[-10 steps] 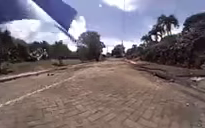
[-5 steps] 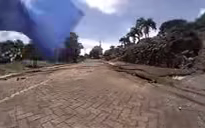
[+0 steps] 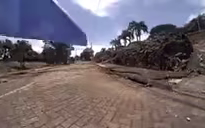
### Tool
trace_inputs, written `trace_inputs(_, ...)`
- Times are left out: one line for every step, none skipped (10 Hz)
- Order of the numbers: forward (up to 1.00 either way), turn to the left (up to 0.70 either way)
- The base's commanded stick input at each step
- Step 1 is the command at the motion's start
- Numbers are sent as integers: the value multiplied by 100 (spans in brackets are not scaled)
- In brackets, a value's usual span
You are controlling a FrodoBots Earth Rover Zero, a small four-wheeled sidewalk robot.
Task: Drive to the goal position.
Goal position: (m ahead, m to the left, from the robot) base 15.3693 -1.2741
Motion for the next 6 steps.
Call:
trace_inputs(70, 12)
trace_inputs(70, 0)
trace_inputs(70, 0)
trace_inputs(70, 0)
trace_inputs(70, 0)
trace_inputs(70, 4)
